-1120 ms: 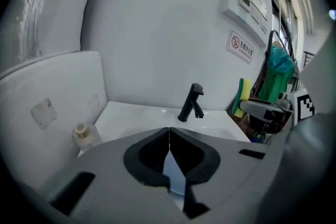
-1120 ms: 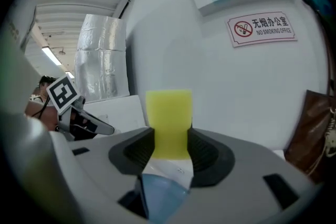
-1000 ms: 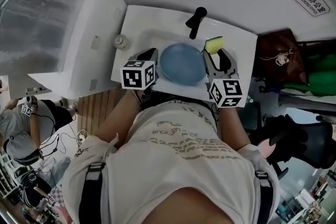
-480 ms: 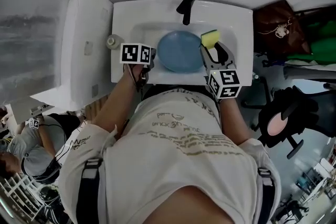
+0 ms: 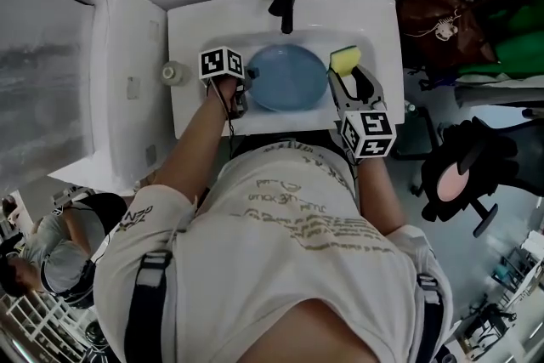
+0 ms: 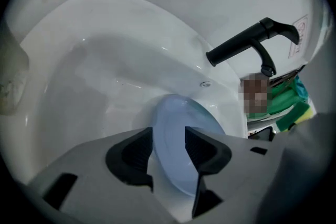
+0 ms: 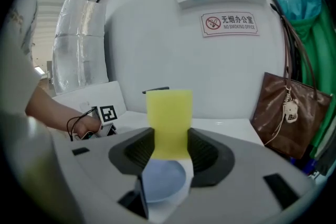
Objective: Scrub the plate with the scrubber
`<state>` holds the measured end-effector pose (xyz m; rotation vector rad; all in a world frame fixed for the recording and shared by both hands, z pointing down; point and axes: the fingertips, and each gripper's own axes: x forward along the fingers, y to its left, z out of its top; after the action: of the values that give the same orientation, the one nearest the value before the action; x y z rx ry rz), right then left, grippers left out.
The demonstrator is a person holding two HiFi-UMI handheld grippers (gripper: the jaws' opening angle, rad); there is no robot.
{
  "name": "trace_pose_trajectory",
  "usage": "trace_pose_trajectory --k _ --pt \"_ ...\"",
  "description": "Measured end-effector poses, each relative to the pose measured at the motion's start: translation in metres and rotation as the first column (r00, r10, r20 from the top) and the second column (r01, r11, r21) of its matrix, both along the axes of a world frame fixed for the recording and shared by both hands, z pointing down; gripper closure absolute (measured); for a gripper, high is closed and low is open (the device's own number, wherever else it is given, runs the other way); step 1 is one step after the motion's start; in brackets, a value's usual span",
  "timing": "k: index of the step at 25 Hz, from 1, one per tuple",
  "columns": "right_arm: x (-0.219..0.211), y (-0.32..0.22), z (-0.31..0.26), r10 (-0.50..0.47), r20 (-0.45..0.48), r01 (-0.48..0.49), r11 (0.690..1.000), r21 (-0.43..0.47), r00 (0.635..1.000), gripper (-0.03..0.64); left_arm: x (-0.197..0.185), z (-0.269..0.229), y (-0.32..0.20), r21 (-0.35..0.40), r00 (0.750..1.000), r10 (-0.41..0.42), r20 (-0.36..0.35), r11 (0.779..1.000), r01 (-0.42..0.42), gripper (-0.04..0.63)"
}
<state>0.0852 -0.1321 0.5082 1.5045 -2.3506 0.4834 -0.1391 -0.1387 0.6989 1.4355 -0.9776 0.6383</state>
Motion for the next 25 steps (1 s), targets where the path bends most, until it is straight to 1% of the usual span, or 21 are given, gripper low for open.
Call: trace_pose_trajectory --k 2,5,8,10,12,13,15,16,18,22,25 --pt "0.006 0.002 -0.001 0.021 -0.003 -0.021 1.0 0.0 1.0 0.416 0.002 0.012 -0.001 -0.043 1.0 0.005 -0.002 0.999 -0.005 0.397" --pt "0.014 0.005 -0.002 0.049 -0.006 -0.049 0.999 0.0 0.999 0.416 0.006 0.025 0.001 -0.105 0.999 0.039 -0.006 0.994 -0.039 0.396" --pt "0.02 0.008 -0.002 0.072 -0.008 -0.072 0.997 -0.002 0.997 0.416 0.005 0.035 0.002 -0.143 0.998 0.06 0.013 0.988 -0.058 0.397" --pt "0.024 0.009 -0.001 0.086 -0.011 -0.086 0.996 -0.001 0.996 0.416 0.003 0.04 0.001 -0.154 0.998 0.062 0.02 0.986 -0.058 0.393" --pt "0.026 0.009 -0.001 0.098 -0.012 -0.098 0.995 -0.002 0.995 0.416 0.005 0.042 0.001 -0.166 0.998 0.056 0.01 0.985 -0.053 0.393" --pt "0.027 0.008 -0.001 0.101 -0.012 -0.101 0.995 -0.003 0.995 0.416 0.005 0.043 0.001 -0.172 0.999 0.049 0.008 0.984 -0.047 0.406" --pt "0.027 0.007 -0.002 0.104 -0.011 -0.104 0.995 -0.003 0.995 0.416 0.003 0.044 0.0 -0.181 0.999 0.039 0.013 0.983 -0.036 0.541" --pt "0.026 0.007 -0.002 0.103 -0.011 -0.103 0.995 -0.002 0.995 0.416 0.002 0.044 0.0 -0.185 0.999 0.042 0.013 0.982 -0.039 0.558" --pt "0.025 0.006 -0.003 0.099 -0.013 -0.099 0.995 0.0 0.995 0.416 0.003 0.044 0.001 -0.185 0.999 0.051 0.003 0.982 -0.05 0.558" --pt "0.021 0.005 -0.003 0.084 -0.016 -0.084 0.996 -0.001 0.996 0.416 0.003 0.042 0.002 -0.174 0.999 0.031 -0.018 0.984 -0.034 0.56" --pt "0.018 0.004 -0.002 0.071 -0.019 -0.071 0.997 -0.002 0.997 0.416 0.004 0.037 0.001 -0.147 0.999 0.031 -0.035 0.989 -0.035 0.561"
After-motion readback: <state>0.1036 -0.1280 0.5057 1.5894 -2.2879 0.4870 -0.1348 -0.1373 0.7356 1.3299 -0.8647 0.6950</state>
